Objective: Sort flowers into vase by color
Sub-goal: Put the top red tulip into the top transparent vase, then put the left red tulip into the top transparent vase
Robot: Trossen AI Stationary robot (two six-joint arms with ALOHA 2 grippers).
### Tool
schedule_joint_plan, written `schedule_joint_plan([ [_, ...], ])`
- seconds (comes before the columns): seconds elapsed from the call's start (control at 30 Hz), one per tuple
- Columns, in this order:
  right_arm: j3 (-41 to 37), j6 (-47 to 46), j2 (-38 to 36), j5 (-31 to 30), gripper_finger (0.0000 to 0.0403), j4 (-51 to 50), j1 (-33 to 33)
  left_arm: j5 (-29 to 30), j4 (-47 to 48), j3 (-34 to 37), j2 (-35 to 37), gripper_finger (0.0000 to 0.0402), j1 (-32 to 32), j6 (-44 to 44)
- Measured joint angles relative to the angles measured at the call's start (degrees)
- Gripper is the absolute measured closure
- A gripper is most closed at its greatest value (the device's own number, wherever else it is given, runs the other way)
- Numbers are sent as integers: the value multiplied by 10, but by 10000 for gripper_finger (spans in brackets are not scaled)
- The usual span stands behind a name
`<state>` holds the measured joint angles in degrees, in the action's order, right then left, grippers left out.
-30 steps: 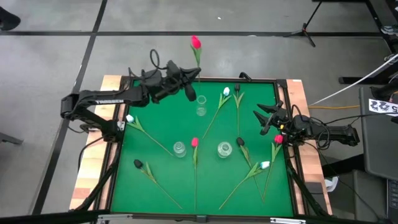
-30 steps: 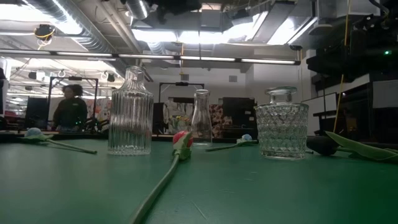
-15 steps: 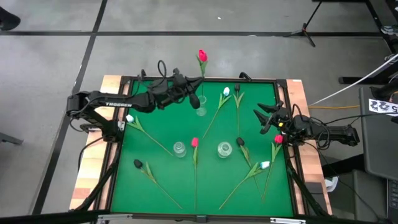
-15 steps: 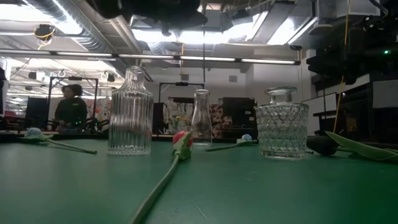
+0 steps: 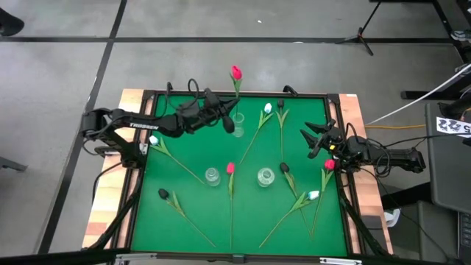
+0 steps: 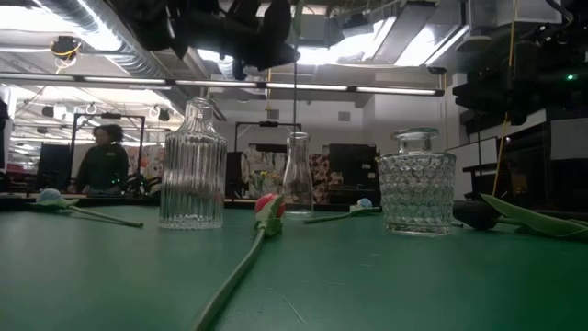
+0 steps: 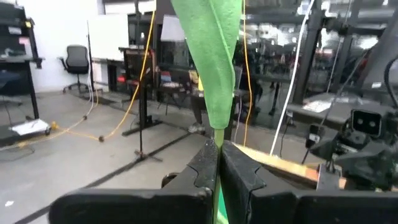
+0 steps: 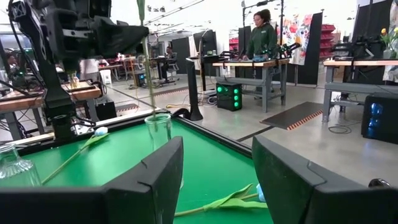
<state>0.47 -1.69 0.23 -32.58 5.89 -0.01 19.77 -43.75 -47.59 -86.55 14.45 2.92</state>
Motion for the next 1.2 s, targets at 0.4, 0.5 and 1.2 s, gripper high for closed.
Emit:
schedule_joint_plan([
  [0.4, 0, -14, 0, 0, 210, 0, 0, -1, -55, 13, -82, 391, 10, 35],
  [0.5, 0, -14, 0, 0, 210, 0, 0, -1, -46, 13, -92, 391, 10, 47],
  [1.2, 0, 7, 0, 31, 210, 0, 0, 2, 20, 8, -60, 207, -7, -35],
])
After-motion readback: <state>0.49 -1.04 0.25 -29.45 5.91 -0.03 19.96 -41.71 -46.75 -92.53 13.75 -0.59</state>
